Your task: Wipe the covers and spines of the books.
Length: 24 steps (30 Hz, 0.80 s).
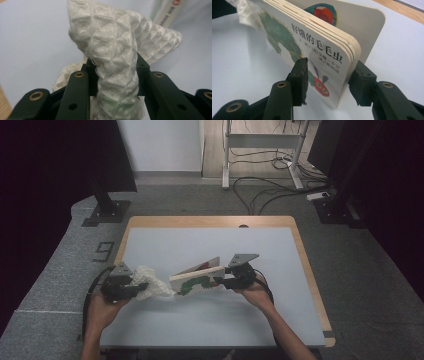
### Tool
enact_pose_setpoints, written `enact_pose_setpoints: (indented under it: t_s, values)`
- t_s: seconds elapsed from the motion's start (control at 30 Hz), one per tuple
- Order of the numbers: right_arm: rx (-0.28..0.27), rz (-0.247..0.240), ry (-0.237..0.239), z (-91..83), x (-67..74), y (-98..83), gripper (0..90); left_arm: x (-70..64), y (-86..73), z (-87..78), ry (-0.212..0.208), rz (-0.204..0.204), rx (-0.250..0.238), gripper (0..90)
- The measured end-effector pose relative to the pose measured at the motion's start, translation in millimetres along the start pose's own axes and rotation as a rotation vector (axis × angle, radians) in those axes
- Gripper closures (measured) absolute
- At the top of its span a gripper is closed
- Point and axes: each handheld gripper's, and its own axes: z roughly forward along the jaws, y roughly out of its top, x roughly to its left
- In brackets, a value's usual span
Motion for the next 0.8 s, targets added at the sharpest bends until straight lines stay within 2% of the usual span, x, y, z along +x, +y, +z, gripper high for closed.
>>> enact_pose_setpoints:
  t_s: [0.17, 0.37, 0.63, 0.8]
  values:
    - [0.002, -0.001, -0.001, 0.1, 0.2, 0.3, 51.8, 11.3, 4.7, -1.5, 0.028, -0.026, 0.000, 65.4]
    - [0.001, -0.001, 0.000, -0.3, 0.2, 0.0, 51.8, 24.9, 10.3, 4.5, 0.061, -0.064, 0.005, 64.6]
    - [0.002, -0.002, 0.001, -0.3, 0.1, 0.0, 51.7, 40.1, 15.3, 20.5, 0.083, -0.097, 0.011, 64.2]
    - [0.001, -0.002, 0.001, -0.3, 0.0, 0.0, 51.8, 48.4, 16.5, 34.5, 0.102, -0.106, 0.037, 63.7]
